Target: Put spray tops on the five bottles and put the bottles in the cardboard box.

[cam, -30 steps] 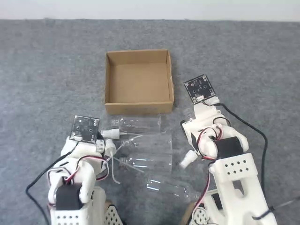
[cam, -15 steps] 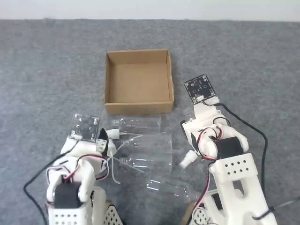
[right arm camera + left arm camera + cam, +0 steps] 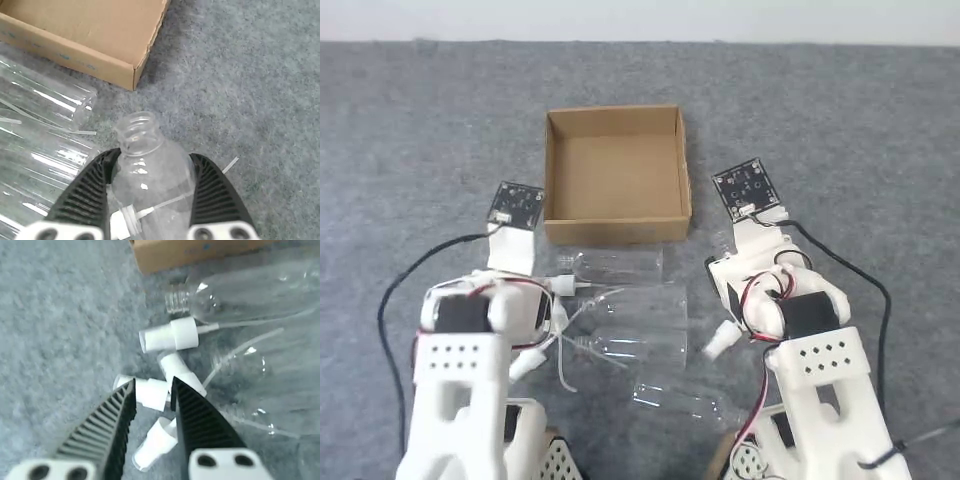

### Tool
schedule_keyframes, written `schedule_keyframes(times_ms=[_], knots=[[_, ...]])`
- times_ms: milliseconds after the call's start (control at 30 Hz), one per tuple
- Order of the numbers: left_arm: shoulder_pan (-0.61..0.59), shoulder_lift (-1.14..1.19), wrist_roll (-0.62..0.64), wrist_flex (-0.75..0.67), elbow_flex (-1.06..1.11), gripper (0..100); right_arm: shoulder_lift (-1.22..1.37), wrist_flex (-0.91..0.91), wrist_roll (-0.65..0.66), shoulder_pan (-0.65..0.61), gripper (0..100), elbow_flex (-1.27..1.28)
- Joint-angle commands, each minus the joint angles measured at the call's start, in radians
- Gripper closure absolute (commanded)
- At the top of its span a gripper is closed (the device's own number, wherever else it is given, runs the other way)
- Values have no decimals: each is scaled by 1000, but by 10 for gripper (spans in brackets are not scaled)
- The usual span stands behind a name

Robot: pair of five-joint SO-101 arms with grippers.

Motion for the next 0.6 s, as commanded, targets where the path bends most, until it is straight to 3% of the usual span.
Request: schedule_keyframes(times_ms=[0,133,267,567], knots=[[5,81,-5,-41,-62,887,-28,-19,-5,5,993,-5],[60,132,66,-61,-61,883,-28,-19,-3,5,993,-5],[172,186,180,-75,-68,818,-28,-19,-3,5,993,-5],[181,336,255,-167,-70,806,-28,-18,-2,5,993,-3]])
